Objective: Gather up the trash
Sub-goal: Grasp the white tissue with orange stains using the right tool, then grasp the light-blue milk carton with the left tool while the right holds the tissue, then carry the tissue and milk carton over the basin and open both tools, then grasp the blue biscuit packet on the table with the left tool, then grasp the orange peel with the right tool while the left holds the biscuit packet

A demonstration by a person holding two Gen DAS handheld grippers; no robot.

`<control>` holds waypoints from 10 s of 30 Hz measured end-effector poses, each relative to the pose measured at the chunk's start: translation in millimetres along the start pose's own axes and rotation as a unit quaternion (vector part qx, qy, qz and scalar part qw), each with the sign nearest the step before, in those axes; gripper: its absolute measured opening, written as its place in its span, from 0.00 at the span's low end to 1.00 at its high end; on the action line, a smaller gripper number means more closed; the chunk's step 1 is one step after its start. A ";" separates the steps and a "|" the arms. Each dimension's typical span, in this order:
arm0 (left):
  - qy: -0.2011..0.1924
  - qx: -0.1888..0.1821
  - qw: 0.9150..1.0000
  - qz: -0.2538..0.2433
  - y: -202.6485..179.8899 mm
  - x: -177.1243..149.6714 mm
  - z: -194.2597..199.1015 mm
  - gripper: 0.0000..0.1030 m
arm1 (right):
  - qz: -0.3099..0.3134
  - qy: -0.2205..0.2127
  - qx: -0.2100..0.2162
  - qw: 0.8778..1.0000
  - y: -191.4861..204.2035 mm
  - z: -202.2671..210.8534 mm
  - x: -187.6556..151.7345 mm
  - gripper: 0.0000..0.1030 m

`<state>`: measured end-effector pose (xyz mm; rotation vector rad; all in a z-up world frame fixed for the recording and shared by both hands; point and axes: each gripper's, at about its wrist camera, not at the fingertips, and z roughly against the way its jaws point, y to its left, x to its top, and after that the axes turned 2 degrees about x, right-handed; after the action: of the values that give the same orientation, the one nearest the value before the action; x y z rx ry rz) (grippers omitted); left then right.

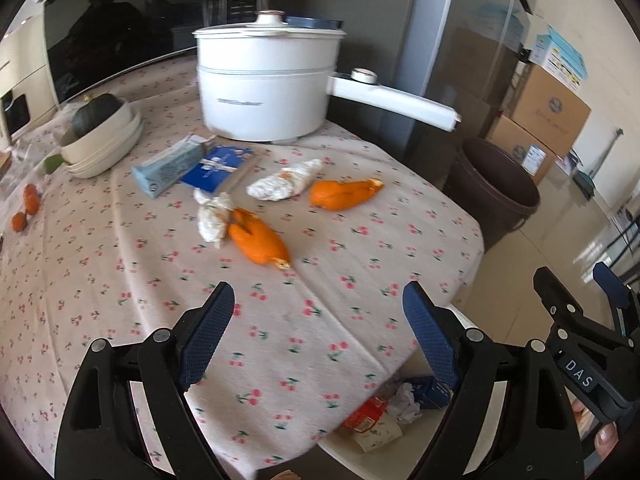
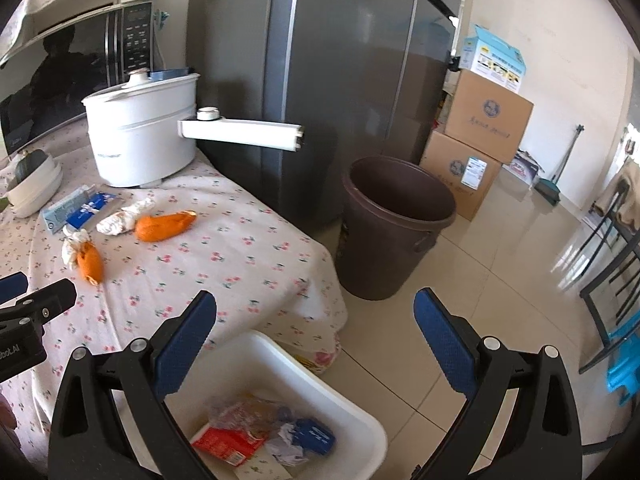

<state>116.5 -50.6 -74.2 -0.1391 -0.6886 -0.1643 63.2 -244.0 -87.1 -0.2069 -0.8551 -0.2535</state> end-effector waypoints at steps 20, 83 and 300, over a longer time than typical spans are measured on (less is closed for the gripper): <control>0.006 0.071 0.993 0.094 102.7 9.1 3.5 0.80 | 0.050 0.007 0.082 0.995 104.9 -24.8 30.2 0.93; 0.082 0.090 0.992 -0.045 179.8 116.2 -144.9 0.88 | 0.096 0.103 0.337 0.931 214.3 -120.3 80.9 0.31; -0.014 0.026 0.968 0.250 196.6 14.9 14.2 0.51 | 0.233 0.114 0.313 0.914 244.2 -92.7 19.7 0.20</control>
<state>157.6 142.6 -68.3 -0.2594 -0.6663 0.3402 215.8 -40.8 -150.4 0.2206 -0.5950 0.4402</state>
